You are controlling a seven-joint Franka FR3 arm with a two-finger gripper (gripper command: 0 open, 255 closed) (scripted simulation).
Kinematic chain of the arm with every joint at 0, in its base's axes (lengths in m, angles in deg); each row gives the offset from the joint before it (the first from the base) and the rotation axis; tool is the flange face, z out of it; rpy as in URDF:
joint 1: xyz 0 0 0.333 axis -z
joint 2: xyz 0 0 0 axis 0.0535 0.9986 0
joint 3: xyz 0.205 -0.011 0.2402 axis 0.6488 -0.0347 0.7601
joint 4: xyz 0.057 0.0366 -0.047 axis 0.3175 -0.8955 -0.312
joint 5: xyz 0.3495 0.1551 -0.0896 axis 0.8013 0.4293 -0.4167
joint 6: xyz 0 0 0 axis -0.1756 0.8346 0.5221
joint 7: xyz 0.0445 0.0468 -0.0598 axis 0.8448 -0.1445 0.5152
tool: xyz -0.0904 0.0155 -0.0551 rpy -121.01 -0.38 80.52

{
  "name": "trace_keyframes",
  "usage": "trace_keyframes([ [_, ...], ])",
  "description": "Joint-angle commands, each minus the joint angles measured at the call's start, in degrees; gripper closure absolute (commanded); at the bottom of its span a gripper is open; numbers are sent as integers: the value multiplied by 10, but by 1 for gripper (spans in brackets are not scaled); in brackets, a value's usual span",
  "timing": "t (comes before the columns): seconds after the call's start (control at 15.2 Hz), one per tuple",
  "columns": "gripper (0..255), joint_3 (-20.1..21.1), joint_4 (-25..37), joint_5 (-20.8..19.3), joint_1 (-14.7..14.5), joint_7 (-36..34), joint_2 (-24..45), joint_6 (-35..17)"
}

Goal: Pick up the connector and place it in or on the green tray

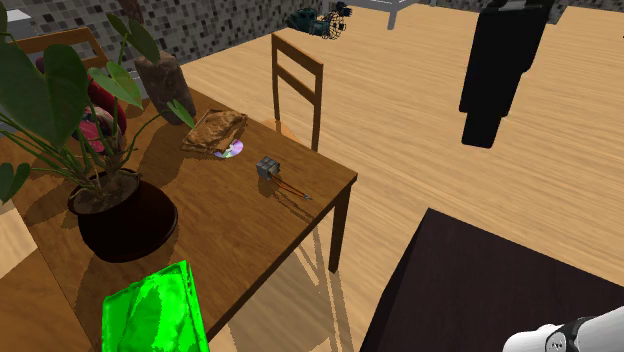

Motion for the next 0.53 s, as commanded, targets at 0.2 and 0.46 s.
trace_keyframes([
  [0.2,0,-13,-15,-6,5,4,43,-63],
  [0.46,0,-29,-24,-13,12,9,110,-146],
])
